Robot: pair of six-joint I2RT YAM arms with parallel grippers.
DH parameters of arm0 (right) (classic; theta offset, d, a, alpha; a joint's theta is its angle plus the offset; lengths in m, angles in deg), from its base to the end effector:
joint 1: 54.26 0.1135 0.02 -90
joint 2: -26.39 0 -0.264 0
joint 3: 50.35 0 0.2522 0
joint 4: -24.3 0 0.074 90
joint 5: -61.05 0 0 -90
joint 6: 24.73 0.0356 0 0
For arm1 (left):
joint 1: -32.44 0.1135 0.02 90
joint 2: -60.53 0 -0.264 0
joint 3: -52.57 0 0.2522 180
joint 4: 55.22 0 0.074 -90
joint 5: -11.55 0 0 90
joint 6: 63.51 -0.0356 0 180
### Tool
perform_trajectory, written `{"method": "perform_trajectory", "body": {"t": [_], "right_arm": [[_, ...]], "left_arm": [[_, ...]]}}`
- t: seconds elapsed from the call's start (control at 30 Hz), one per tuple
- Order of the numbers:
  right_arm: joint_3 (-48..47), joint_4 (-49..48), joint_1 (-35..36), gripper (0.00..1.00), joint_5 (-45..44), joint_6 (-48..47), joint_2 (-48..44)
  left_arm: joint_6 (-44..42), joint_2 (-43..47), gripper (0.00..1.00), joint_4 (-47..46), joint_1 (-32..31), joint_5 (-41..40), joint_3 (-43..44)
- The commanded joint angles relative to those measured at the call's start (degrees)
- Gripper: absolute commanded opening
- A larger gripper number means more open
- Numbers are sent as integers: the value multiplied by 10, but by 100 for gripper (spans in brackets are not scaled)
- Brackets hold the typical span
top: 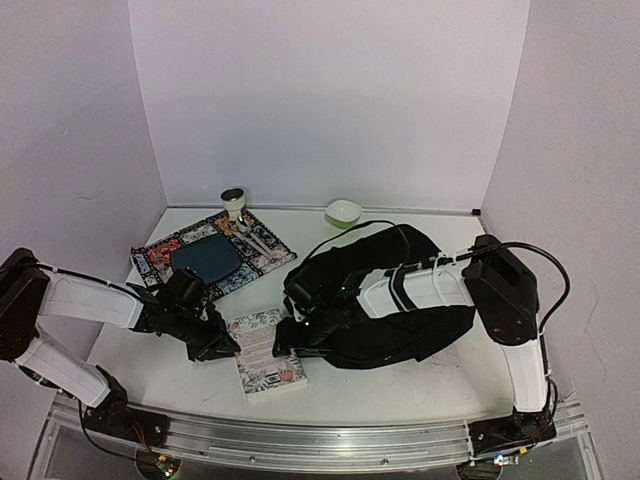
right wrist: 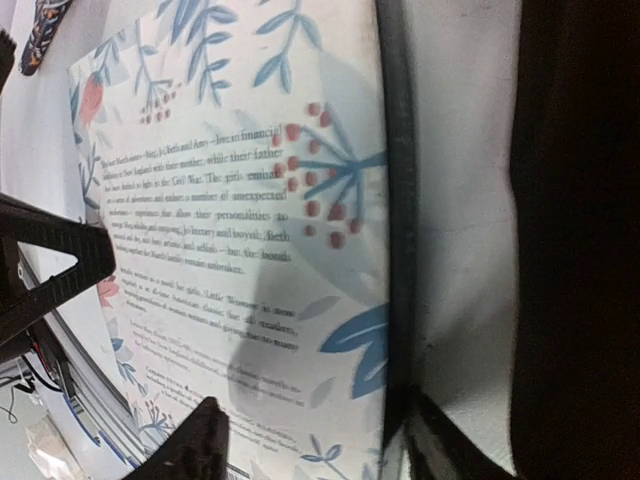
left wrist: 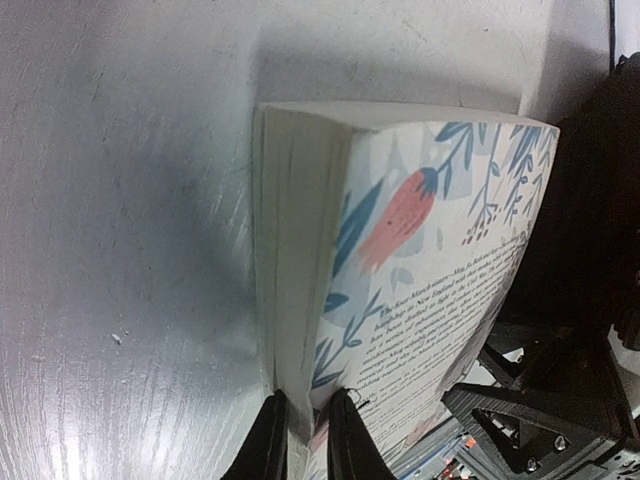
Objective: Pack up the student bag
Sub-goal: Turn over the book at the center of the board.
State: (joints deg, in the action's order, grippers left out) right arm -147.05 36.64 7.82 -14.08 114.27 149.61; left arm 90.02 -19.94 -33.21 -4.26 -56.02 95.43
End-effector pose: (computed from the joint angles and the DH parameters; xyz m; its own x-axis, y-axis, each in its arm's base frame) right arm 0.2142 0.4237 0.1537 -0.9079 -0.1554 -0.3893 -0.3999 0.5995 0.6933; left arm 0.1764 -0.1484 0.1277 -0.9413 -0.3304 0.0692 -0.3040 0.7405 -0.5994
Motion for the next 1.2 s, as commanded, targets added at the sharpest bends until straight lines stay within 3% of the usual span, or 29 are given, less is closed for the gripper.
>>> {"method": "perform_trajectory", "body": {"t": [0.0, 0.2, 0.57, 0.9, 1.17], "right_arm": [[26, -123, 9, 51, 75, -5, -24], [45, -190, 3, 37, 109, -12, -76], [49, -302, -4, 30, 171, 16, -103], [36, -352, -6, 29, 197, 33, -108], [26, -382, -5, 33, 211, 54, -103]], "left_arm": [[17, -45, 9, -18, -11, 12, -23], [19, -51, 8, -27, -11, 17, -23], [33, -46, 11, -45, -11, 20, -13], [71, -41, 12, -112, -12, 39, -17], [81, -33, 12, -134, -12, 42, -13]]}}
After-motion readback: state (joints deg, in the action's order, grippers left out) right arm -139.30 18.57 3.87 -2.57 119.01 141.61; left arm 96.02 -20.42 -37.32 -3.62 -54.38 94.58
